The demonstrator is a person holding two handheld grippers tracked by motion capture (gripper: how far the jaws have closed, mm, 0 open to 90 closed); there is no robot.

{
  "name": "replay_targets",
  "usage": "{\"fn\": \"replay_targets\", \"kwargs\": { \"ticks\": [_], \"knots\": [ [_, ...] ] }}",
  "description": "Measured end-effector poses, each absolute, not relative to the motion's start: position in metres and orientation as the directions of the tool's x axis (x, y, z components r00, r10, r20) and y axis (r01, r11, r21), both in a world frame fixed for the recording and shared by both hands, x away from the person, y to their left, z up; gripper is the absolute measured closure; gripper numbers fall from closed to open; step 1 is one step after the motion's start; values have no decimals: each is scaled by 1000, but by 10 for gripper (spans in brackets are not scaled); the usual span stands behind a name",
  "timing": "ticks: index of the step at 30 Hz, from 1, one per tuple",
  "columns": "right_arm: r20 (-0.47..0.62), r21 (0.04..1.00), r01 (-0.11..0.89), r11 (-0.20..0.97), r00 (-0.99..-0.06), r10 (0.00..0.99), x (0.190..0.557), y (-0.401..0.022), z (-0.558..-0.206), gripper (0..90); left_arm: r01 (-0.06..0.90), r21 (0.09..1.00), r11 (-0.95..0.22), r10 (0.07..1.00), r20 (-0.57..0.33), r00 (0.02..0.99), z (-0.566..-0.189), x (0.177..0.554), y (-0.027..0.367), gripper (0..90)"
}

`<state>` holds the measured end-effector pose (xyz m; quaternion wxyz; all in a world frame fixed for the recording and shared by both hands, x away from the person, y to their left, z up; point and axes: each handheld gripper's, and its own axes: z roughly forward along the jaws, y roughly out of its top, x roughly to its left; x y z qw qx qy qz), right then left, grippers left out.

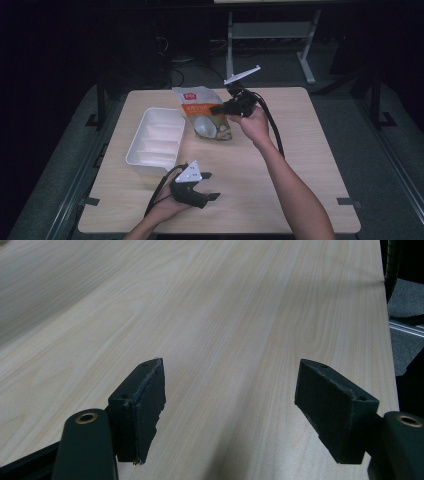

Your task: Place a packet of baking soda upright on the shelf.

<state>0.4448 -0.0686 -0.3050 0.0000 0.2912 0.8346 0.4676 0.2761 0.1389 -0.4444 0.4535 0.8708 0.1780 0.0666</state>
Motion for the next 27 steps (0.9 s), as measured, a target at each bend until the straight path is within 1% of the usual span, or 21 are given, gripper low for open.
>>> {"fn": "replay_targets", "kwargs": {
  "ticks": [11,27],
  "knots": [
    [280,791,471,391,-846,454,455,-44,-296,900,251,813,-525,371,-47,927,-446,277,141,270],
    [282,807,429,405,-883,374,447,-2,-289,900,234,805,-545,353,-33,935,-449,275,138,264]
  ]
}}
